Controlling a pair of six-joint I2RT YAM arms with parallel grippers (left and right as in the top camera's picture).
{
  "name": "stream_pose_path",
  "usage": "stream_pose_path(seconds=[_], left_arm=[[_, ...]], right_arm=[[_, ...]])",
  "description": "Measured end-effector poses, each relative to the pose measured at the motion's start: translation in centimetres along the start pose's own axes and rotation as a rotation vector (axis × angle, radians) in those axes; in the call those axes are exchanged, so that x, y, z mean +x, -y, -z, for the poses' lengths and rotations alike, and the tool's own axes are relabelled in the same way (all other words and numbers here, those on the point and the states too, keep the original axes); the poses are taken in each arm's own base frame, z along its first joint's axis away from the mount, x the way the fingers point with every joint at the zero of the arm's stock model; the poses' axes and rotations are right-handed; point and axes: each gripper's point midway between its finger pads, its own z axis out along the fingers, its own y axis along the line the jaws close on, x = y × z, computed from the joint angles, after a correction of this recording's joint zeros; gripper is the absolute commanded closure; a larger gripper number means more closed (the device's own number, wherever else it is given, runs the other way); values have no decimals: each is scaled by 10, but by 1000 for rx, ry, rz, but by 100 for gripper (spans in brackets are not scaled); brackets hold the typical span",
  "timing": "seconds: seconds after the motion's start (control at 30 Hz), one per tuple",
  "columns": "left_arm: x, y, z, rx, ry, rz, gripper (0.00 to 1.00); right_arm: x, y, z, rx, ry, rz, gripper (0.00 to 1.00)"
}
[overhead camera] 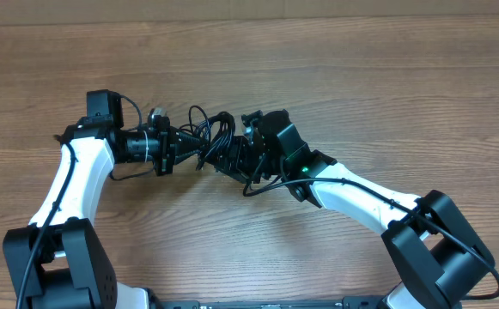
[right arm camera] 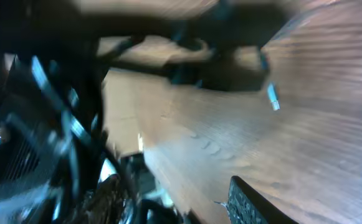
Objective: Untangle cables
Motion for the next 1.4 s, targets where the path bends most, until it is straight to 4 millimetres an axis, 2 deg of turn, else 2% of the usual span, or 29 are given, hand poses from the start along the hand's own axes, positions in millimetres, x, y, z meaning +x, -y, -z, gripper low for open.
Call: stream_pose_path(seconds=[0.13,0.27,0.4,0.53,0.63,0.7,0.9,1.07,1.2,1.4], left_arm=[[0,0,0,-2,-1,2,96],[0,-1,0,-2,0,-1,96],[-1,-2,0,-10,8,-9,96],[-2,-3,0,-16,11,-30,96],[-3,-4,0,-19,13,-45,96],[-4,-5,-1,-28,20,-54,96],[-10,-11,0,-63,52,-59,96],[-13,-11,2,-60,62,-66,96],[-17,-13,10,-53,78,-60,96],[-21,-15,17,-47,94,-74,96]], right_arm=[[-4,22,1,93,39,-58,49],[-2,57,7,239,69,-137,47],[0,81,14,346,100,-191,47],[0,95,20,411,125,-216,51],[1,103,24,449,135,-227,44],[2,109,27,479,141,-236,43],[0,129,40,575,180,-259,48],[-16,154,67,657,227,-350,50],[-30,176,97,718,273,-451,44],[-42,191,118,754,321,-509,41]])
